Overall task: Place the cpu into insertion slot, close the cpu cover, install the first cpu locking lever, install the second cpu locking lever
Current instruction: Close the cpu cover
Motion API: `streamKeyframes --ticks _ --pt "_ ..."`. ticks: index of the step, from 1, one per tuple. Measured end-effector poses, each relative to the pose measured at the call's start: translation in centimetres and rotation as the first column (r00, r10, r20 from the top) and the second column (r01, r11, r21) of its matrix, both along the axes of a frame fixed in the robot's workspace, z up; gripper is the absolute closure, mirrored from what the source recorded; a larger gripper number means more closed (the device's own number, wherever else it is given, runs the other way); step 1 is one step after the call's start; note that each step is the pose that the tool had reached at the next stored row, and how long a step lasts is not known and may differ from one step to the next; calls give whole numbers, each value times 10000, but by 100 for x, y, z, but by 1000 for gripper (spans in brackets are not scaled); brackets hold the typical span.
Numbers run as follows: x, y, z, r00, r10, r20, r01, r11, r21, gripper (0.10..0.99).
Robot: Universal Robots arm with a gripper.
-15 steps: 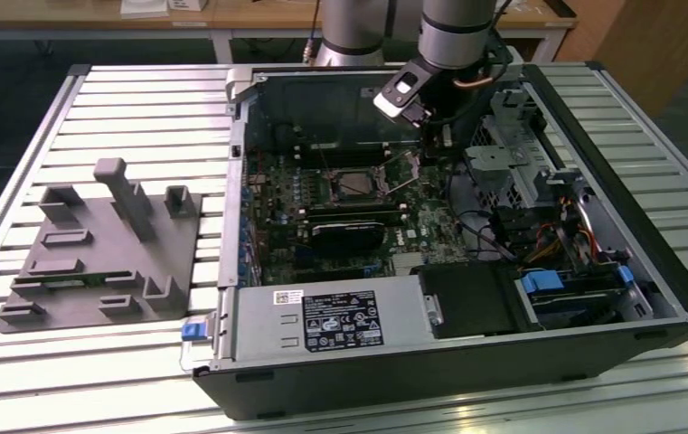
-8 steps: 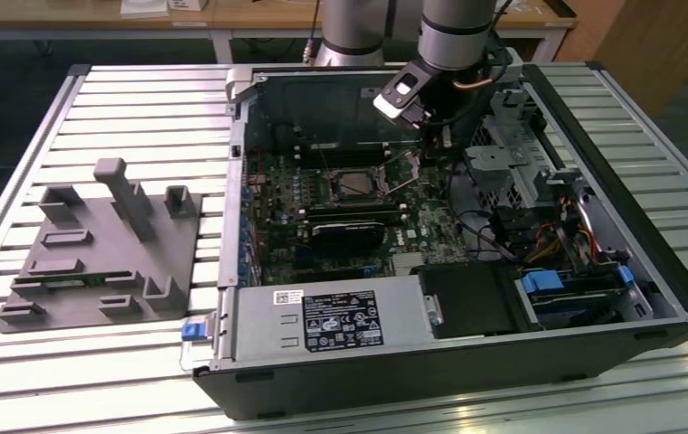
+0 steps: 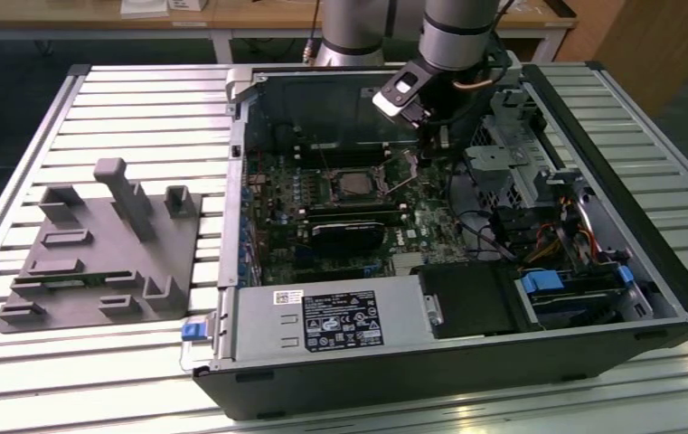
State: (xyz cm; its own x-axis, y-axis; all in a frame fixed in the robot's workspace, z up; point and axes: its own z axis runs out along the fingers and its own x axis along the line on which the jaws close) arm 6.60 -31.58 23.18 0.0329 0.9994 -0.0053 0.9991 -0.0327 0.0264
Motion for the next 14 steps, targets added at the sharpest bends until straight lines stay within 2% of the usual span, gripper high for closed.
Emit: streamKeyframes --ticks 5,10,11,14 --pt "4 0 -2 9993 0 -383 0 10000 -11 980" --pt "6 0 -4 9973 -1 -736 -2 10000 -28 980" --pt "6 0 -4 9972 -1 -754 -1 10000 -29 980" --pt "6 0 -4 9971 -2 -766 -1 10000 -29 980"
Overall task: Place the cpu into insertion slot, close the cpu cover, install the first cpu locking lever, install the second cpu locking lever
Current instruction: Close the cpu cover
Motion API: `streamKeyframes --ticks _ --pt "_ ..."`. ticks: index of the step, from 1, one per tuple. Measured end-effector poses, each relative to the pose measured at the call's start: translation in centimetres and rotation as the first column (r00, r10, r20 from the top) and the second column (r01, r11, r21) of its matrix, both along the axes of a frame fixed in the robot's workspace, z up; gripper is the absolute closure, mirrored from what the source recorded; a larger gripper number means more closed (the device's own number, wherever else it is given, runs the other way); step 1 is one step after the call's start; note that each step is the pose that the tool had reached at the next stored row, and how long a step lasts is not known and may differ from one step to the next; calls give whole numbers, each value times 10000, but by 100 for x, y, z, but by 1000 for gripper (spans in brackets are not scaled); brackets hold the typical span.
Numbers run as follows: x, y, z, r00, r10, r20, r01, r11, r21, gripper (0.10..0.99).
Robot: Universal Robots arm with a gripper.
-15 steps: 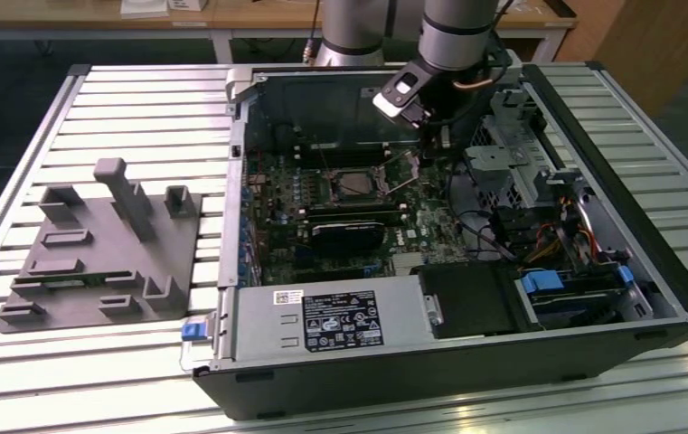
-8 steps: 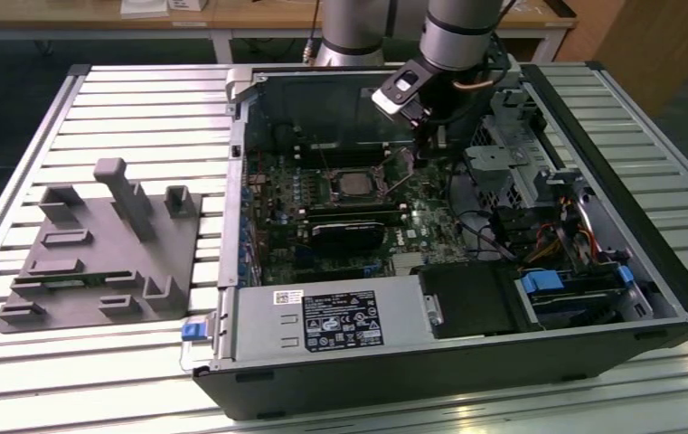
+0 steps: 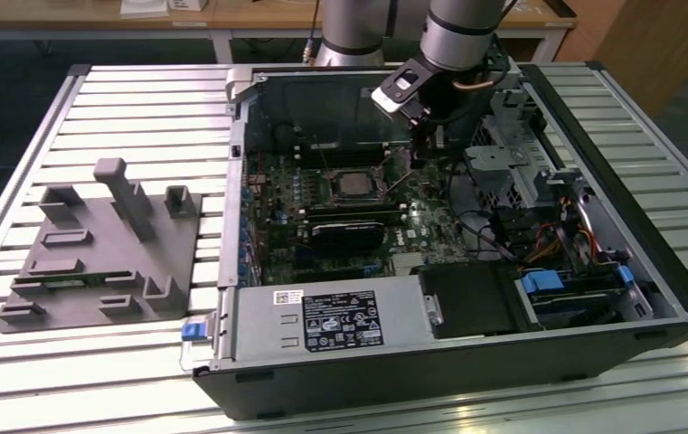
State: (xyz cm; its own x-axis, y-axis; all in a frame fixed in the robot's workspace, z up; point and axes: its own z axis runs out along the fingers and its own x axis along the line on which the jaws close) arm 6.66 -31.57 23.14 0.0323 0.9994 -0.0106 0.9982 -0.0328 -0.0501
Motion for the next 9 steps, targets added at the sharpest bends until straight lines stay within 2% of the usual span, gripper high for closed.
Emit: streamKeyframes --ticks 5,9 --pt "-4 0 -1 10000 1 -11 -1 10000 1 980" --pt "-41 0 0 10000 0 -6 0 10000 0 980"
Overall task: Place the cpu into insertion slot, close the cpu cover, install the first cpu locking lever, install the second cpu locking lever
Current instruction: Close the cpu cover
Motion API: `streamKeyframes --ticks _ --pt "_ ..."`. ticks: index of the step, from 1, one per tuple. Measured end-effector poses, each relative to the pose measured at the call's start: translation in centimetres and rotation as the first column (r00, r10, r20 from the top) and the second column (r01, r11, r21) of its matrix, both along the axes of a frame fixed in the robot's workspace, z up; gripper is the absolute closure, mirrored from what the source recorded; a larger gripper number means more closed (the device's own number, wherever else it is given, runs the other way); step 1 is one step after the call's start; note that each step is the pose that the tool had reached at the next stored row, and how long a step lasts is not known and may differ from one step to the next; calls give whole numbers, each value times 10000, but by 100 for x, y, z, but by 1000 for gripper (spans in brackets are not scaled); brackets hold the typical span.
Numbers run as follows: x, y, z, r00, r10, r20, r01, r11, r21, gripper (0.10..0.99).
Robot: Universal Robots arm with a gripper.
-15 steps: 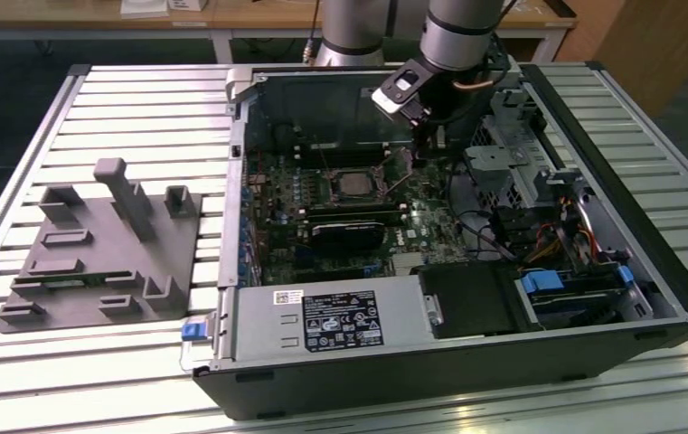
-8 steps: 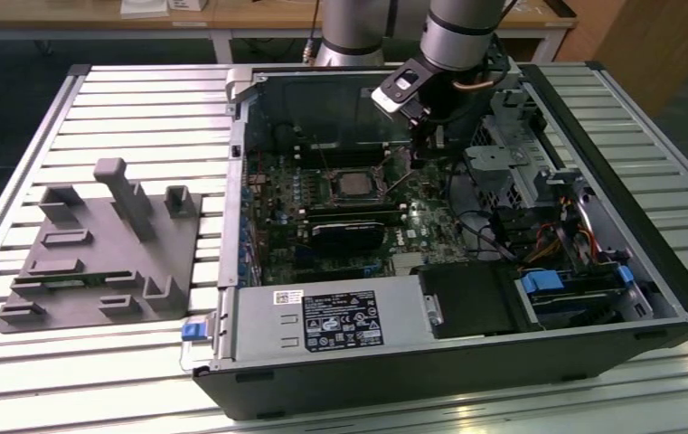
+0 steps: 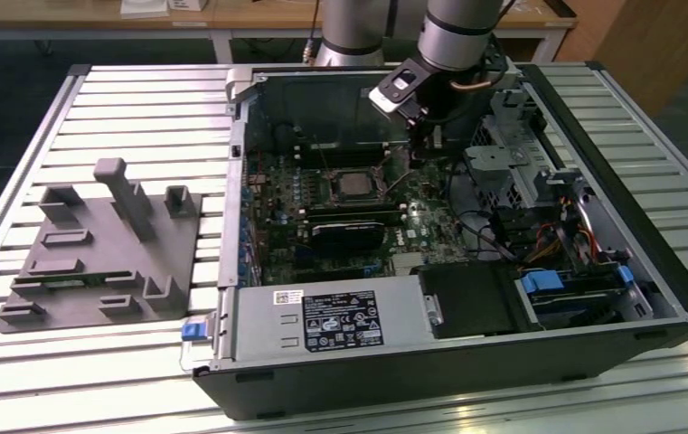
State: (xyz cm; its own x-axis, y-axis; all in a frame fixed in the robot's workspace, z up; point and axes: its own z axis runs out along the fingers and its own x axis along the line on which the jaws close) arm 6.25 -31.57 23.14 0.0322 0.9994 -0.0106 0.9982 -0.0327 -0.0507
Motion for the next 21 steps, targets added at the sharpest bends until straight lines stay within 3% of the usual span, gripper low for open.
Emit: streamKeyframes --ticks 10,21 --pt "-155 0 0 10000 0 52 0 10000 6 980" --pt "-365 0 0 9998 0 212 0 10000 22 980"
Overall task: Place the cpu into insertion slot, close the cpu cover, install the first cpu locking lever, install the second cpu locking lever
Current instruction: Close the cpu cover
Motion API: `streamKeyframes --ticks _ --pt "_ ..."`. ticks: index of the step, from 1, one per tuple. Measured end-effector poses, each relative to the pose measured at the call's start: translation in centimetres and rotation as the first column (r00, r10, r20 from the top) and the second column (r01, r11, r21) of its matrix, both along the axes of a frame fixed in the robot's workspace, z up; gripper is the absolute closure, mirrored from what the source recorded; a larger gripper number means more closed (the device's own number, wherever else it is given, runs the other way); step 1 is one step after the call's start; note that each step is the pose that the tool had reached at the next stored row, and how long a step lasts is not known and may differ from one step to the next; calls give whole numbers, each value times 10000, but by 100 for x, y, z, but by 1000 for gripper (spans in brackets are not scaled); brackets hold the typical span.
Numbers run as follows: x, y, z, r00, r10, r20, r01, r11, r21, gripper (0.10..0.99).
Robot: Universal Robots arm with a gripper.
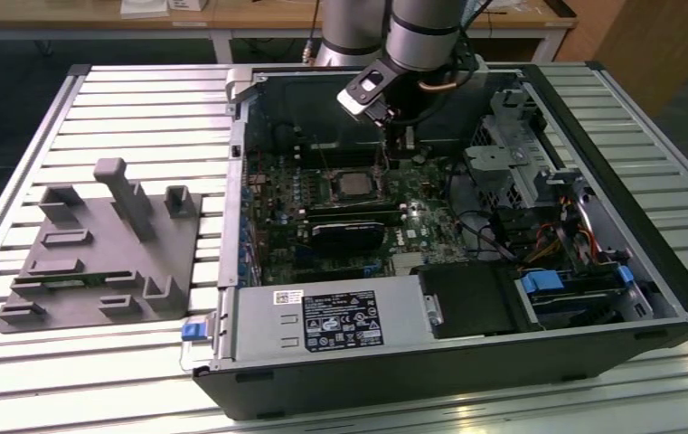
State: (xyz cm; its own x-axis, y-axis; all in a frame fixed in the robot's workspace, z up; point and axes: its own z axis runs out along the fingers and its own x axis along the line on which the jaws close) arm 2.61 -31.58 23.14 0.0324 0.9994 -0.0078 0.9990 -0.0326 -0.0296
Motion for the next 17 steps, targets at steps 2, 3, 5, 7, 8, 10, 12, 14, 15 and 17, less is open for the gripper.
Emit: streamKeyframes --ticks 2,3,5,7,8,10,12,14,15,17 --pt "-33 0 0 10000 1 28 -1 10000 0 980" --pt "-49 0 0 10000 0 41 0 10000 1 980" --pt "-79 0 0 10000 0 66 0 10000 0 980" --pt "-108 0 0 10000 0 91 0 10000 1 980" --pt "-123 0 0 9999 0 104 0 10000 1 980" --pt "-146 0 0 9999 0 128 0 10000 0 980" --pt "-166 0 0 9999 0 164 0 10000 1 980" --pt "-198 0 -2 9996 0 282 -1 10000 6 980" --pt "-220 -2 -5 9993 0 368 0 10000 13 980" --pt "-264 -4 -13 9987 -1 508 0 10000 29 980"
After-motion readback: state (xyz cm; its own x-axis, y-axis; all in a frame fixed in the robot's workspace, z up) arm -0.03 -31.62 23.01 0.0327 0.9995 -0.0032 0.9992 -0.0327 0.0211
